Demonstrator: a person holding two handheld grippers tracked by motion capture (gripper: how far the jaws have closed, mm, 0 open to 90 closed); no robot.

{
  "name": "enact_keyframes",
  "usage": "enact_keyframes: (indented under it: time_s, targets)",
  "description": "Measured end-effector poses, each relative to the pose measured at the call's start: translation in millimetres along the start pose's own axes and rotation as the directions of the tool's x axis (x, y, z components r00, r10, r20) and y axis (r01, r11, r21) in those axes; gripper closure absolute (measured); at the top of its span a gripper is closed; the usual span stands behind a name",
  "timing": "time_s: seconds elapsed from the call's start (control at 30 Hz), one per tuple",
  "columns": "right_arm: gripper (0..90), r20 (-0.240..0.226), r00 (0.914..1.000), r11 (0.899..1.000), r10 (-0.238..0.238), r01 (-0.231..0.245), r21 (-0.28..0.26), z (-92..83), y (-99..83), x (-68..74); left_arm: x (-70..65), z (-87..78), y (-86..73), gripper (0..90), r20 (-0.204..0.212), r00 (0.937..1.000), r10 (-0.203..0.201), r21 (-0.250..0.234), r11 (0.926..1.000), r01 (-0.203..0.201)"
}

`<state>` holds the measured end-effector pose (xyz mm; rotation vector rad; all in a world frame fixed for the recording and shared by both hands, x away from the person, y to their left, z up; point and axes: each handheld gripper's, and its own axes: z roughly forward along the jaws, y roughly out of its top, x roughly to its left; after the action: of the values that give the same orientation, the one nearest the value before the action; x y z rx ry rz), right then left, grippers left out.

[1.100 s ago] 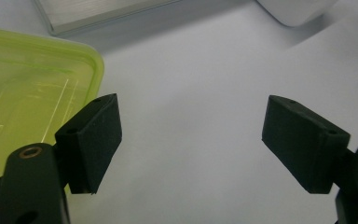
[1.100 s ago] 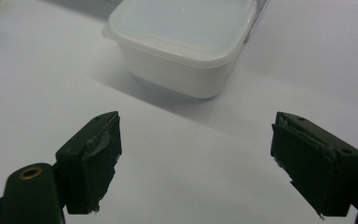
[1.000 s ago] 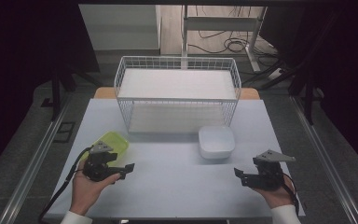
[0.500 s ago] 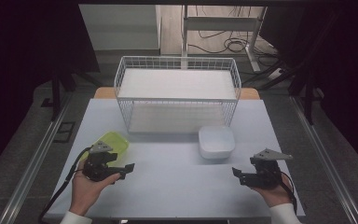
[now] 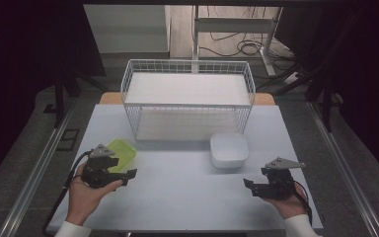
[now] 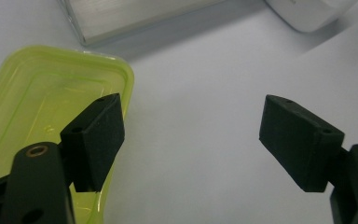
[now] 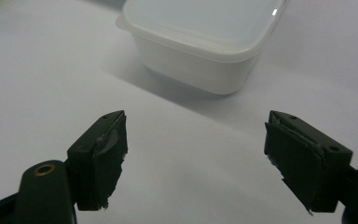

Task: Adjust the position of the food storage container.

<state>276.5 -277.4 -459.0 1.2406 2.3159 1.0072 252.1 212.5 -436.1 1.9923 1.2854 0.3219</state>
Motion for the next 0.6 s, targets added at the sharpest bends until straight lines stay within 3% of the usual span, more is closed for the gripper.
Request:
enact_keyframes:
  time_s: [0.1,0.2,0.37,0.53,0.6]
  targets:
    - [21.1,0.000,1.0000,1.000,-0.001,0.001,-0.003,-1.1,0.3,1.0,2.7,-2.4,6.4,21.8,0.005,1.0000,0.001,-0.002,1.0000,-0.001]
    - [21.6,0.003,1.0000,1.000,0.006,-0.006,-0.009,-3.0,1.5,0.3,12.1,-6.3,21.7,23.6,-0.001,1.0000,0.000,0.001,1.0000,0.000]
    - [21.8,0.006,1.0000,1.000,0.005,-0.005,-0.001,-2.5,-0.1,0.6,25.0,-5.4,34.1,25.9,-0.010,0.9999,-0.002,0.010,0.9999,0.002]
    - [21.8,0.022,0.9996,1.000,0.019,-0.019,0.000,-7.7,-5.3,-2.4,51.2,2.6,48.7,30.1,-0.019,0.9985,-0.051,0.034,0.9981,0.052]
    - [21.8,0.027,0.9994,1.000,0.022,-0.022,-0.002,-8.8,-6.1,-3.3,55.8,4.6,50.6,30.8,-0.022,0.9980,-0.059,0.042,0.9973,0.060]
